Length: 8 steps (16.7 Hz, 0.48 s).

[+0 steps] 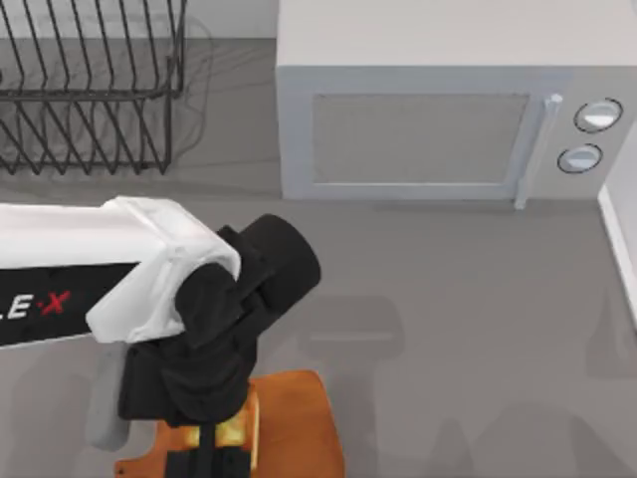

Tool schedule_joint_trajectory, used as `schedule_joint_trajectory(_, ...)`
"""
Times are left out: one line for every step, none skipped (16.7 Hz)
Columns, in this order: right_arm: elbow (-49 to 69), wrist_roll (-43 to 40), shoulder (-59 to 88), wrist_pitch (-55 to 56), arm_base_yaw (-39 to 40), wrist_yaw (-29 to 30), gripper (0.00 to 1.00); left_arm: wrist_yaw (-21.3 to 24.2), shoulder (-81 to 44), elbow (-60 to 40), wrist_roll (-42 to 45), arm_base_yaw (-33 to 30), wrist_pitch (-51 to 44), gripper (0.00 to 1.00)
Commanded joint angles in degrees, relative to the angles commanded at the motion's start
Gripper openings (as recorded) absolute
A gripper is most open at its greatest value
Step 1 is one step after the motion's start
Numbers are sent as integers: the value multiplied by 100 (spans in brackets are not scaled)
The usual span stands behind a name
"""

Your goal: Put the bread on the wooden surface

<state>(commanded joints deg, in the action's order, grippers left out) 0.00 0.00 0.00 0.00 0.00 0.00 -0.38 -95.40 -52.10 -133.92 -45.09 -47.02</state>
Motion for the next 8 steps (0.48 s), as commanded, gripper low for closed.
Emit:
schedule_joint_trajectory(0,0,0,0,0,0,100,0,0,0,0,0,0,15)
schedule_joint_trajectory(0,0,0,0,0,0,100,0,0,0,0,0,0,23)
schedule_joint_trajectory(0,0,0,0,0,0,100,0,0,0,0,0,0,30)
schedule_joint_trajectory(0,0,0,0,0,0,100,0,0,0,0,0,0,38)
schedule_joint_trajectory(0,0,0,0,0,0,100,0,0,0,0,0,0,45)
schedule_joint_trajectory(0,0,0,0,0,0,100,0,0,0,0,0,0,53)
schedule_joint_trajectory(0,0,0,0,0,0,100,0,0,0,0,0,0,60)
schedule_joint_trajectory(0,0,0,0,0,0,100,0,0,0,0,0,0,68)
